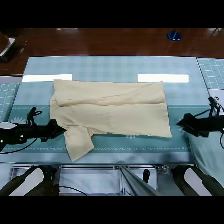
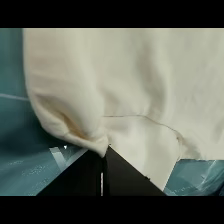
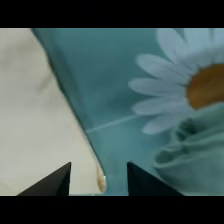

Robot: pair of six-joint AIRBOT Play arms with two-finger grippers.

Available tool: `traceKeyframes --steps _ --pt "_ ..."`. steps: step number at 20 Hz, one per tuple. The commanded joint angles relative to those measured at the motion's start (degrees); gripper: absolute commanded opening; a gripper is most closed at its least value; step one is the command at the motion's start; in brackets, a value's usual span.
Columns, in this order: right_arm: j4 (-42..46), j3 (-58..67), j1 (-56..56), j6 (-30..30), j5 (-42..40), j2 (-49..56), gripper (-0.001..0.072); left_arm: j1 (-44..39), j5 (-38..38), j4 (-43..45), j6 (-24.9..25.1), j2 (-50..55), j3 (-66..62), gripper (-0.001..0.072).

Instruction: Fold the shirts.

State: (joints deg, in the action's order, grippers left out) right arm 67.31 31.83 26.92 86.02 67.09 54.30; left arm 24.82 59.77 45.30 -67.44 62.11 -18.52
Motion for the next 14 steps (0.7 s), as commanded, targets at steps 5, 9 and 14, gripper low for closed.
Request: traceKeyframes --steps 5,9,14 --pt "-1.6 -6.1 -2.6 -0.8 4.9 2.2 0.0405 -0.5 -0.6 0.1 0.8 0.4 -0.1 0.0019" --pt "-7.4 -6.1 -4.0 -2.2 -0.8 5.2 0.0405 -0.5 -0.2 0.1 0.8 0.4 -0.1 0.0019" --pt "-15.6 -6.1 -4.0 -5.7 -3.4 10.5 0.039 -0.5 -0.2 0.1 0.8 0.4 -0.1 0.0019"
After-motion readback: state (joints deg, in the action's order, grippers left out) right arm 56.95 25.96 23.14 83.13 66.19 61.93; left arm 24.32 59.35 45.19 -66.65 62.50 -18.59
